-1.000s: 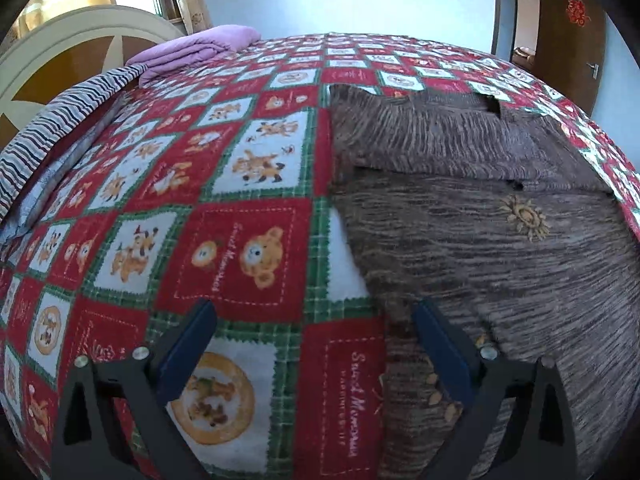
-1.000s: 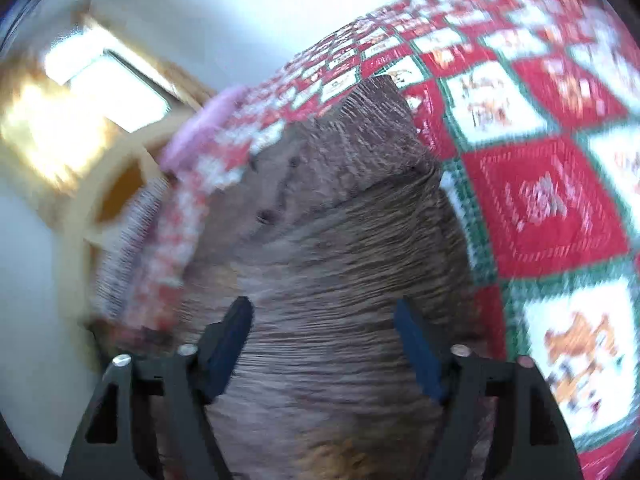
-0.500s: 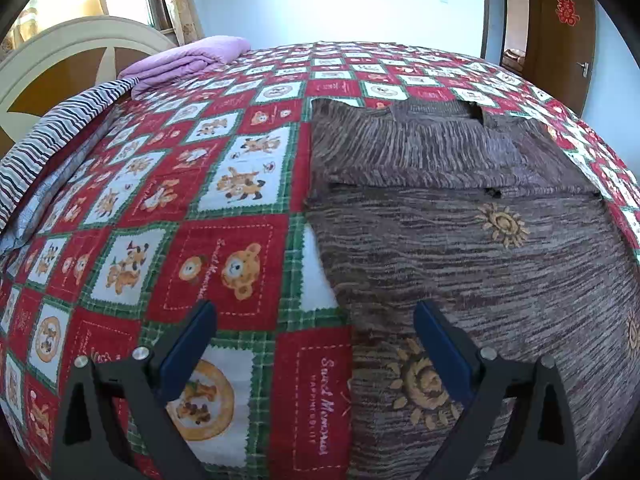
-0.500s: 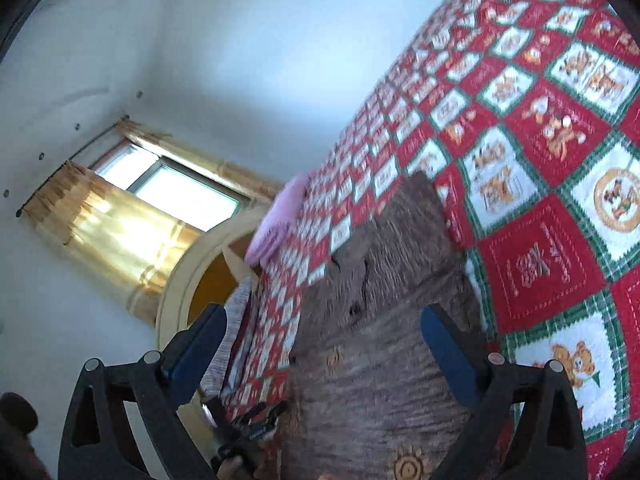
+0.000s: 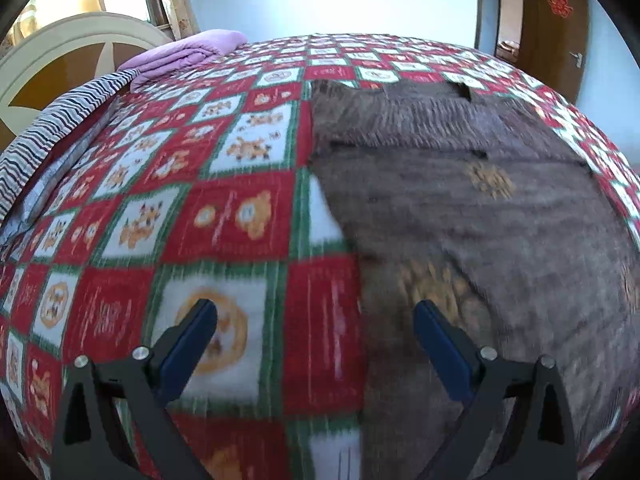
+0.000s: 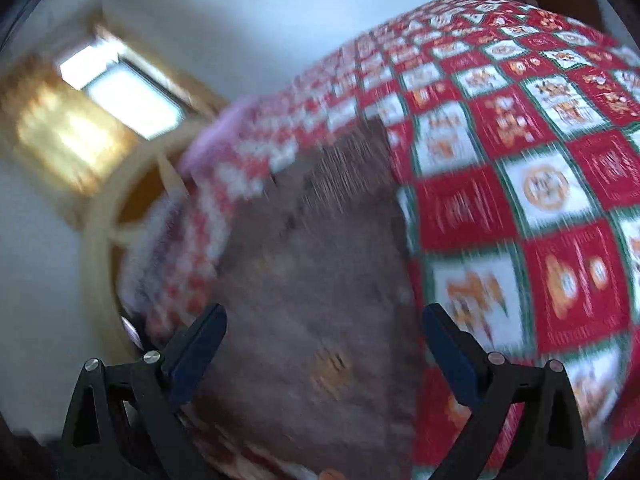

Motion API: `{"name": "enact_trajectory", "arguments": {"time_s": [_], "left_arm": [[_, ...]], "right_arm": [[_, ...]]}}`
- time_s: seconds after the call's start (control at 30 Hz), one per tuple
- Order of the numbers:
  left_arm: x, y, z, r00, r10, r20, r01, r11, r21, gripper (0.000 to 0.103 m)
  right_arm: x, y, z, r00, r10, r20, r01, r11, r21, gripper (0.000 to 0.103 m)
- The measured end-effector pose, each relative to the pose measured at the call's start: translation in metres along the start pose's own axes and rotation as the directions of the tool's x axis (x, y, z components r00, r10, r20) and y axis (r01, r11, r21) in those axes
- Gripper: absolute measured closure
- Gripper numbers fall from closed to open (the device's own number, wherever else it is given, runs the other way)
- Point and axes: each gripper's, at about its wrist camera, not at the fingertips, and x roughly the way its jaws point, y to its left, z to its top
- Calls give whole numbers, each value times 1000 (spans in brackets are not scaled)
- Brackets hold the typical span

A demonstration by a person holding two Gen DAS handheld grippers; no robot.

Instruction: Fold small clothes

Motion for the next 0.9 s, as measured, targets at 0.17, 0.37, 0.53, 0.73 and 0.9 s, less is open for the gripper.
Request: {"name": "enact_trajectory", "arguments": {"time_s": [0.17,0.37,0.53,0.73,0.9], "left_arm": [[-13,-5,-33,1000,-14,-21,14,999,30,2],[-25,-5,-51,1000,-14,-28,15,1000,15,2],[-31,-6,-65,1000,6,-14,-6,1000,4,2],[-38,-13,-79,999,-29,-22,29,1000,-2,3],[-38,-10,-80,997,-69,-38,68,997,-25,8]], "right_arm": [[21,11,-75,974,-79,-211,40,983,-179,5],[4,-3,-103,992,-94,-81,82,986,-147,5],[12,-13,-109,989,-146,-11,144,983,-117,5],[29,-5,-115,985,-171,-32,165,977,-137,16],[24,-20,-116,989,-150,-13,150,988,-28,33]]}}
